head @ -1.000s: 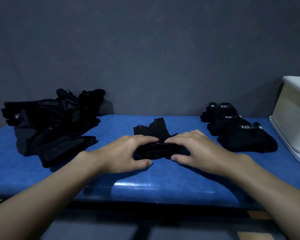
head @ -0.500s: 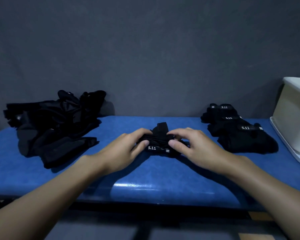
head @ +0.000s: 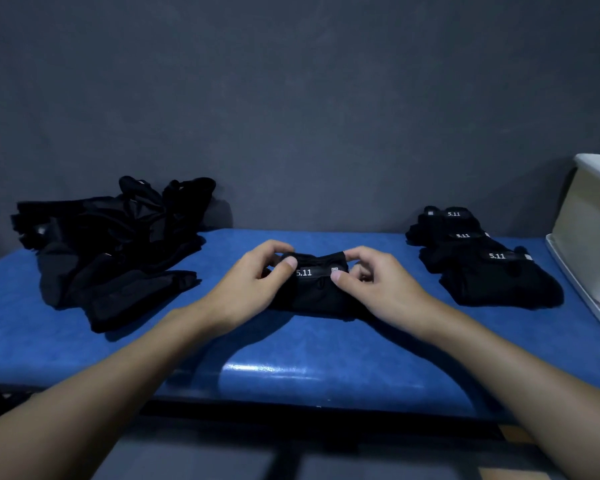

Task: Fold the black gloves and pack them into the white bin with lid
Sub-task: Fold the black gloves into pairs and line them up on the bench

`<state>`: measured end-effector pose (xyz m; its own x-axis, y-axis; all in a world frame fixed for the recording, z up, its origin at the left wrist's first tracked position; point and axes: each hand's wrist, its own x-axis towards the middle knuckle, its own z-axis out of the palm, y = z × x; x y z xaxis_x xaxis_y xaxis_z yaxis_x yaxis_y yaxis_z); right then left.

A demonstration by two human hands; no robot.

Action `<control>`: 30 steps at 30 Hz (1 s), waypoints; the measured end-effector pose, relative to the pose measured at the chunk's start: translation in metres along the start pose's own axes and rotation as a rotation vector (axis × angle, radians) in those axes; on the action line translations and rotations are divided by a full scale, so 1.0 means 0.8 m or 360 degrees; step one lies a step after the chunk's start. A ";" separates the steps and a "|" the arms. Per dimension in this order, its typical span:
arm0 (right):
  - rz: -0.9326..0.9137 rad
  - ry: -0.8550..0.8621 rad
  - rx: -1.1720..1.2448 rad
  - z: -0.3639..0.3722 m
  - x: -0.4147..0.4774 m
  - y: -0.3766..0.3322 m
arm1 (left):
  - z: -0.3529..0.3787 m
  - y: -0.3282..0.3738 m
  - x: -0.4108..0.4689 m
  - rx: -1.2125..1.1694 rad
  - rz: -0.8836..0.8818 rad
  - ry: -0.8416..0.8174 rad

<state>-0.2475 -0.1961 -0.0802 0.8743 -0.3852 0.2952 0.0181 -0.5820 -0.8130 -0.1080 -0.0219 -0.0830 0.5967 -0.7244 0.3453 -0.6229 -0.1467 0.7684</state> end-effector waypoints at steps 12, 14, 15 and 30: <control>-0.0003 -0.0259 -0.0417 0.001 -0.007 -0.008 | -0.006 -0.012 0.003 0.0210 0.0069 0.0031; -0.0039 -0.0315 -0.0529 -0.002 -0.011 -0.004 | -0.004 -0.008 0.001 0.0182 0.0037 0.0013; -0.0044 -0.0305 -0.0547 -0.004 -0.012 -0.002 | -0.003 -0.007 0.000 0.0163 0.0035 -0.0028; 0.0139 -0.0192 -0.0534 -0.132 -0.131 0.026 | 0.090 0.082 -0.015 0.0132 0.0412 -0.0613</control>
<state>-0.3900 -0.2436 -0.0752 0.9169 -0.3683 0.1540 -0.2020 -0.7609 -0.6166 -0.1921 -0.0713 -0.0757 0.1950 -0.9391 0.2829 -0.7742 0.0298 0.6323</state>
